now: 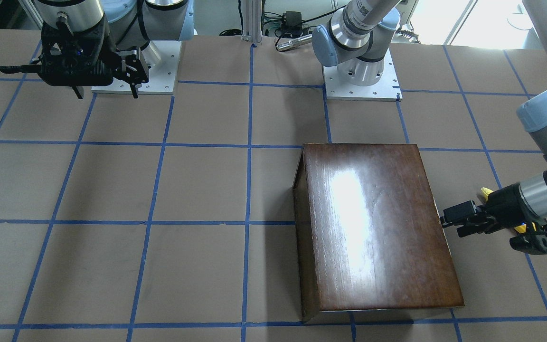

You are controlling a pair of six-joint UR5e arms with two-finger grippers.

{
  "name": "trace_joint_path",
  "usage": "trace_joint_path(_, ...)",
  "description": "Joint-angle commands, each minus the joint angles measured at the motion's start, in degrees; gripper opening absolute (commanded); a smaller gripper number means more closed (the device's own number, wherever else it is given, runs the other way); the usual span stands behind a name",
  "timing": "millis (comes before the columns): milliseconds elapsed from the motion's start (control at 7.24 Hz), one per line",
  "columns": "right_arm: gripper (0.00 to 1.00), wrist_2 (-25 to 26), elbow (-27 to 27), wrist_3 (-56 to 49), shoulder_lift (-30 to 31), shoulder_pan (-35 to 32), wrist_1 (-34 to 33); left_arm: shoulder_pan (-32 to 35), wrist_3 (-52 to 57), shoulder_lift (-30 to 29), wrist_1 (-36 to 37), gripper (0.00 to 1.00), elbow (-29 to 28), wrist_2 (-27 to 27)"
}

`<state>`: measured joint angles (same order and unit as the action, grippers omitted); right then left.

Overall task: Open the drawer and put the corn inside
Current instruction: 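Hook the left gripper onto the white drawer handle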

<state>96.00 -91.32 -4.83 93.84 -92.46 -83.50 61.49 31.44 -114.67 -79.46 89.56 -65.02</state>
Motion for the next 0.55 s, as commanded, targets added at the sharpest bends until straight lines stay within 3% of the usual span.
trace_joint_path(0,1.00,0.0,0.0,0.0,0.0,0.0,0.0,0.0,0.1,-1.1,0.0,1.00,-0.1,-0.2)
trace_joint_path(414,1.00,0.0,0.0,0.0,-0.1,0.0,0.0,0.0,0.1,-2.4,0.0,1.00,-0.1,-0.5)
